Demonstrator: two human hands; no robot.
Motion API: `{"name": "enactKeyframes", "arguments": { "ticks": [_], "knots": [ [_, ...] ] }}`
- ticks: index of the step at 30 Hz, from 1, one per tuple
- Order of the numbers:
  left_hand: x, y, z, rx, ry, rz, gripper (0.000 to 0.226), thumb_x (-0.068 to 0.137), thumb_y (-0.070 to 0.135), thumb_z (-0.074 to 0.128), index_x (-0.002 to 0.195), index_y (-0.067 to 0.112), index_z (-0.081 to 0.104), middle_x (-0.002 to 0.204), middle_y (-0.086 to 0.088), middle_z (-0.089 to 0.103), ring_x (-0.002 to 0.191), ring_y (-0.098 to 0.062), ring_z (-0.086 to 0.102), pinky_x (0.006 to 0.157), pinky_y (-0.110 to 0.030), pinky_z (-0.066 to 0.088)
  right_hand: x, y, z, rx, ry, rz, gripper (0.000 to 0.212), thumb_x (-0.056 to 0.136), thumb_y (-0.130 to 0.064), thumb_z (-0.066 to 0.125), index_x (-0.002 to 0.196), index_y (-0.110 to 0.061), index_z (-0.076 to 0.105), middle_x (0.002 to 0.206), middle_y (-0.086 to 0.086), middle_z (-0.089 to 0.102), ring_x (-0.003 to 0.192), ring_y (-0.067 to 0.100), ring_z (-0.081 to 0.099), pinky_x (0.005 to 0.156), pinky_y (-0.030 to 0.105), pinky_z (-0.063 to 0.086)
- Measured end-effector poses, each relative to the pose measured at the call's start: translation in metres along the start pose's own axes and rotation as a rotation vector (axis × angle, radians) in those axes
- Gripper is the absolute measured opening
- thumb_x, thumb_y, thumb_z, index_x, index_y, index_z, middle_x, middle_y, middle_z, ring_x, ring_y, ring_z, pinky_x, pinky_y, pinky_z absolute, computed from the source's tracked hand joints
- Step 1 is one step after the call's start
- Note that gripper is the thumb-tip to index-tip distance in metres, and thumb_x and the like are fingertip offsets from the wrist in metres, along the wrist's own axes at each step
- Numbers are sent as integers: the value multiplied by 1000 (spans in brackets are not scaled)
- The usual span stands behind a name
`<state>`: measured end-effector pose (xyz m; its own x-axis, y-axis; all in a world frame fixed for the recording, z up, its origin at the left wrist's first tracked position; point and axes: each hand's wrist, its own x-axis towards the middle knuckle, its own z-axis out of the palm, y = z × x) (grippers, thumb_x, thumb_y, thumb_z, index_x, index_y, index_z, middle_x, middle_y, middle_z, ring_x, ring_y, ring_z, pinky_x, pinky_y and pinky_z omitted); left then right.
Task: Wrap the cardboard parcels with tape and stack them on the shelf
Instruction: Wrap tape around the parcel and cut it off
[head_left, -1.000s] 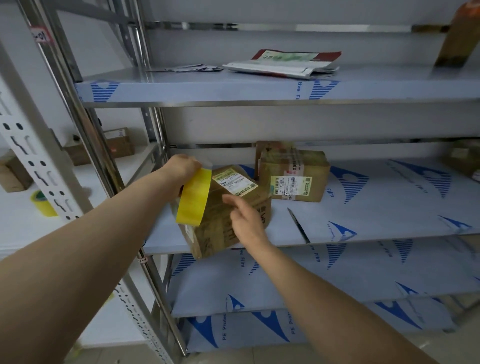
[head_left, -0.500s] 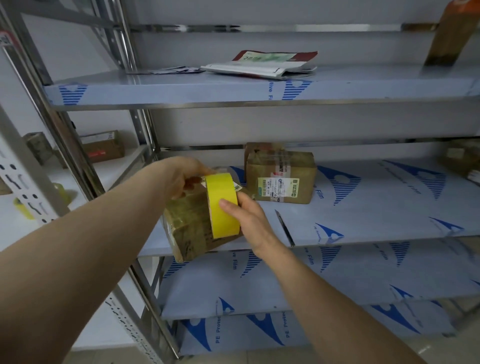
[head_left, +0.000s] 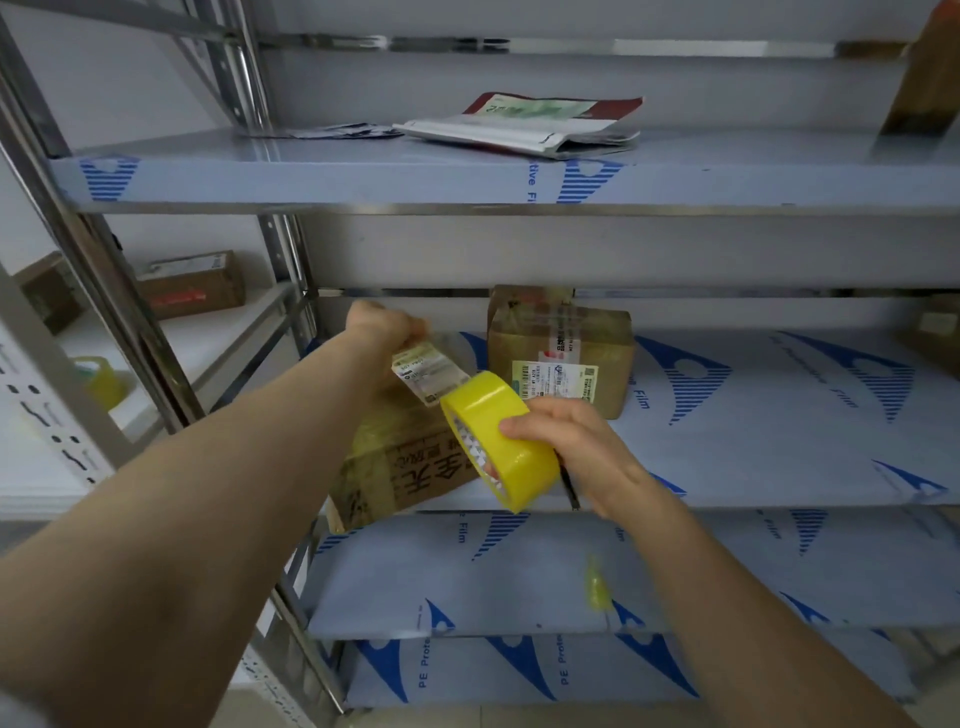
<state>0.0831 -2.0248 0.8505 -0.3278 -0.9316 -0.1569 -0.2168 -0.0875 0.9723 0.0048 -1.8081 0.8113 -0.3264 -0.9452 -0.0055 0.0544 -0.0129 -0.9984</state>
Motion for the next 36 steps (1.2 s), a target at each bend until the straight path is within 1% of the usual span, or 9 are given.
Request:
{"name": "enactKeyframes", "arguments": {
  "ticks": [3, 7, 12, 14, 17, 23, 29, 32, 36],
  "knots": [
    [19, -3, 9, -55, 17, -21, 45, 77, 4, 76, 115, -3, 52, 101, -18, 64, 93, -29, 65, 88, -45, 53, 10, -7, -14, -15, 67, -7, 17, 77, -19, 71, 85, -5, 67, 68, 5, 73, 59, 13, 69, 50, 19, 51],
    [58, 3, 10, -49, 75, 14, 24, 81, 7, 73, 75, 7, 49, 73, -5, 56, 71, -17, 58, 81, -31, 51, 30, -17, -22, -129, 125, 58, 49, 68, -48, 67, 93, -7, 70, 75, 9, 74, 61, 17, 70, 56, 26, 57],
    [102, -3, 13, 22, 72, 48, 29, 84, 8, 69, 63, 10, 50, 64, -3, 53, 55, -9, 48, 60, -22, 48, 59, -30, -24, -211, 36, 80, 22, 80, -25, 70, 91, -5, 69, 74, 1, 74, 67, 12, 71, 61, 22, 56],
    [119, -9, 14, 57, 46, 34, 28, 86, 11, 69, 64, 10, 50, 66, -2, 54, 58, -9, 50, 62, -23, 49, 72, -33, -23, -263, 65, 68, 44, 70, -41, 73, 95, -5, 70, 86, 9, 74, 78, 20, 70, 78, 35, 55],
    [142, -18, 15, 138, 40, 9, 24, 86, 15, 68, 68, 10, 52, 69, -6, 57, 64, -15, 55, 70, -27, 51, 93, -37, -15, -365, 152, 69, 43, 74, -52, 67, 90, -13, 72, 86, 6, 75, 81, 24, 71, 83, 42, 55],
    [180, -31, 18, 184, 33, -22, 21, 88, 16, 66, 73, 5, 55, 72, -7, 62, 65, -15, 59, 82, -31, 55, 128, -40, -7, -407, 248, 122, 38, 85, -48, 64, 65, -17, 69, 63, 2, 72, 54, 10, 67, 53, 20, 53],
    [199, -44, 19, 318, 23, -9, 19, 90, 19, 63, 86, 1, 63, 90, -14, 68, 75, -21, 62, 80, -32, 52, 153, -40, 5, -535, 335, 164, 61, 81, -51, 67, 102, 6, 64, 92, 21, 68, 79, 33, 68, 79, 44, 53],
    [204, -51, 19, 375, -1, -17, 31, 91, 26, 61, 103, -3, 63, 101, -16, 68, 89, -27, 65, 80, -33, 51, 160, -41, 7, -552, 297, 213, 56, 82, -50, 66, 102, 2, 64, 68, 6, 71, 60, 19, 69, 65, 29, 56],
    [208, -60, 20, 428, -34, -33, 31, 92, 28, 60, 105, 1, 62, 96, -13, 66, 88, -27, 63, 74, -32, 50, 169, -41, 9, -626, 300, 248, 55, 84, -50, 63, 104, 1, 64, 75, 7, 71, 65, 13, 67, 71, 31, 54]
  ]
}}
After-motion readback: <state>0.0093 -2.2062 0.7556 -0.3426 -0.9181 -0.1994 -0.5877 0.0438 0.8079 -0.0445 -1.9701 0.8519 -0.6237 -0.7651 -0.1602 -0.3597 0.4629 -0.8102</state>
